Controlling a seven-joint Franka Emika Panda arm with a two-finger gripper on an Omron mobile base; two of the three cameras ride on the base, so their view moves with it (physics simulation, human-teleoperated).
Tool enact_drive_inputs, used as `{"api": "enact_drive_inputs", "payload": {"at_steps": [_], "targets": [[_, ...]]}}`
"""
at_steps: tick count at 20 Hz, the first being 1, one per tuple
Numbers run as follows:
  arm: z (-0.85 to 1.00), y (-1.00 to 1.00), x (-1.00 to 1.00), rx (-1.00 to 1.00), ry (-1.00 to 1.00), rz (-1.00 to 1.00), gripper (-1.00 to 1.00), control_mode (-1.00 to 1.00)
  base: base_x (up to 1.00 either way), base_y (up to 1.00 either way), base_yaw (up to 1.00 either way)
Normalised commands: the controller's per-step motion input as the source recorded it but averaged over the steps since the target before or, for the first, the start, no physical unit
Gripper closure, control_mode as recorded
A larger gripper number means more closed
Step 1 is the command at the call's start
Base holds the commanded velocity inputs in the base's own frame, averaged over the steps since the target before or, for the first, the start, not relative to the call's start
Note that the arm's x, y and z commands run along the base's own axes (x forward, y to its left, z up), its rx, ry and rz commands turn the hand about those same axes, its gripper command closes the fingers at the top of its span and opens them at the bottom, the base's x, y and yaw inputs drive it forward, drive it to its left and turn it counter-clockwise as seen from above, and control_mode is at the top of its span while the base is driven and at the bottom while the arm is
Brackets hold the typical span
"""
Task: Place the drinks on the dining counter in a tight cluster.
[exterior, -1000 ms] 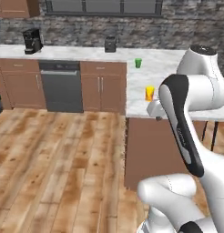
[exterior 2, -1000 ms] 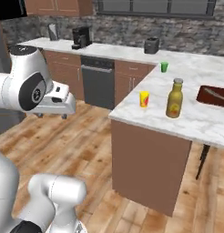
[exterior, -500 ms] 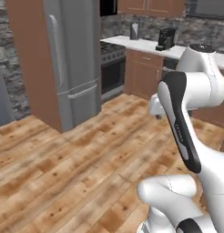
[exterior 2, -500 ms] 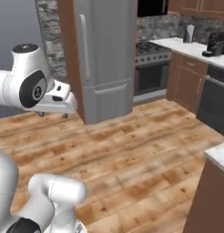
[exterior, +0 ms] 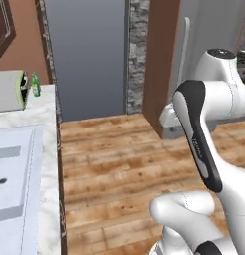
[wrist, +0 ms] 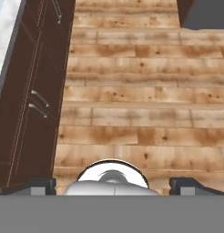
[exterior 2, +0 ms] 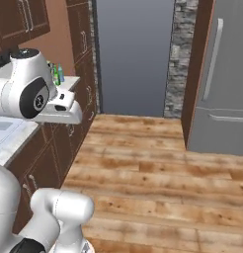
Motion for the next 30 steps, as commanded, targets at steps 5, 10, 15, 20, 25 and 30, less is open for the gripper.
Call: {"api": "enact_drive_inputs", "payload": {"at_steps": [5,10,15,20,25,30], "targets": [[0.00,0.00,0.00,0.00,0.00,0.00,-1.00,1.00,0.91,-0.51,0.31],[0.00,0.00,0.00,0.00,0.00,0.00,-1.00,1.00,1.00,-0.41,0.29],[0.00,0.00,0.00,0.00,0.00,0.00,-1.00,1.00,1.00,-0.09,0.51],[0.00,0.00,0.00,0.00,0.00,0.00,-1.00,1.00,1.00,-0.15,0.70],[0.00,0.00,0.00,0.00,0.00,0.00,-1.00,1.00,1.00,-0.16,0.70],[0.00,0.00,0.00,0.00,0.00,0.00,-1.00,1.00,0.97,-0.44,0.67]]}}
